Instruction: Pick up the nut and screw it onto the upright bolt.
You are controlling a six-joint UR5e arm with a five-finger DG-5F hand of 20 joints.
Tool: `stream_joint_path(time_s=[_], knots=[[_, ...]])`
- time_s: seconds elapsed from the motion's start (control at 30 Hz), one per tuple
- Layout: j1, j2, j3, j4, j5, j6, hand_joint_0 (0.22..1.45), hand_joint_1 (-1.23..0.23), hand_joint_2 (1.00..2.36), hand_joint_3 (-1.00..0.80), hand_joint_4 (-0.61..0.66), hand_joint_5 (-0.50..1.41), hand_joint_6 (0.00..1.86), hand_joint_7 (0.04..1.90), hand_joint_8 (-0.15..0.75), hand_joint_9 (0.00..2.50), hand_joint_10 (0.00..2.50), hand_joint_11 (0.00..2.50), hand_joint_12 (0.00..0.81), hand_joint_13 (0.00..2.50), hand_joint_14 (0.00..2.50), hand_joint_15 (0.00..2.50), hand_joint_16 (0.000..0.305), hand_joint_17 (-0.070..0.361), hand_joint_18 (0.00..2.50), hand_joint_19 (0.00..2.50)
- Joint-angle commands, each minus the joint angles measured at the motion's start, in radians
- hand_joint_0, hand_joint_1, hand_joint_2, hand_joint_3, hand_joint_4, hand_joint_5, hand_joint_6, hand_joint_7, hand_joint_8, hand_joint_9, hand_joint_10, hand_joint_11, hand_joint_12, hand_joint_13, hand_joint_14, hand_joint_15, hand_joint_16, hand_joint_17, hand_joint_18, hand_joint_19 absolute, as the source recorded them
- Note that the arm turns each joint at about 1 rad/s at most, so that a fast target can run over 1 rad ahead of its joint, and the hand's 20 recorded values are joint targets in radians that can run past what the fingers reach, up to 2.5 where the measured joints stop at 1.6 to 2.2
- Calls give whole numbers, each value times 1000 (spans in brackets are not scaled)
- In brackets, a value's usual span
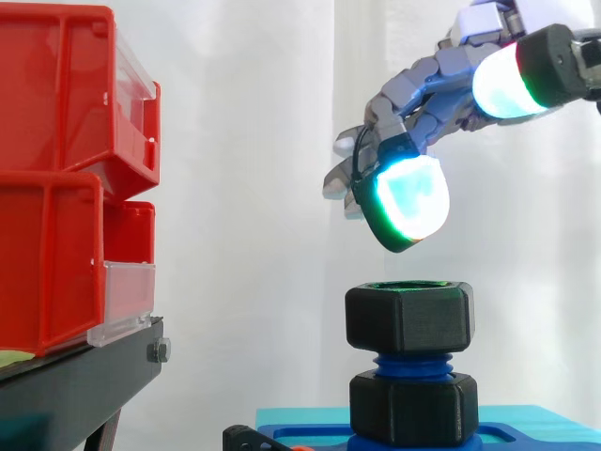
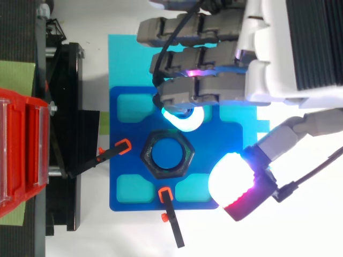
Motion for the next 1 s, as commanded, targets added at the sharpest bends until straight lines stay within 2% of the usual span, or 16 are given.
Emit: stream_joint_path(time_s=[0.0,0.07,0.17,0.23,0.27,0.3,0.37,0.4,0.47,0.57,0.7,0.97], knots=[[3,0,8,-14,1,-6,491,-297,1000,-500,276,-88,504,952,270,619,0,0,303,304,0,0,32,72,0,0],[3,0,7,1,1,-6,486,-291,1000,-500,231,-123,502,767,233,479,0,0,315,192,0,0,37,82,0,0],[11,0,1,55,2,-5,476,-255,1000,-500,154,-190,501,648,192,179,0,0,328,0,0,0,41,93,0,0],[16,0,-19,81,2,-3,474,-246,1000,-500,143,-201,501,632,187,148,0,0,330,0,0,0,43,96,0,0],[19,0,-44,118,5,0,471,-231,1000,-500,120,-215,501,609,187,95,0,0,336,0,0,0,45,101,0,0],[19,0,-44,118,5,0,468,-223,1000,-500,121,-215,501,609,188,93,0,0,338,0,0,0,45,101,0,0],[25,0,-76,188,13,12,464,-177,1000,-500,101,-232,501,607,180,12,0,0,344,0,0,0,47,107,0,0],[28,-2,-99,239,18,32,463,-173,1000,-500,100,-232,501,607,179,4,0,0,345,0,0,0,48,107,0,0],[31,-2,-121,285,21,64,462,-145,1000,-500,84,-241,501,604,178,0,0,0,349,0,0,0,49,109,0,0],[35,-2,-131,325,28,103,462,-123,1000,-500,79,-246,501,604,177,0,0,0,352,0,0,0,49,110,0,0],[37,-2,-137,320,36,113,463,-105,1000,-500,80,-245,501,604,179,0,0,0,353,0,0,0,49,111,0,0],[29,-2,-147,302,35,112,463,-92,1000,-500,115,-230,501,646,185,0,0,0,355,0,0,0,50,113,0,0]])
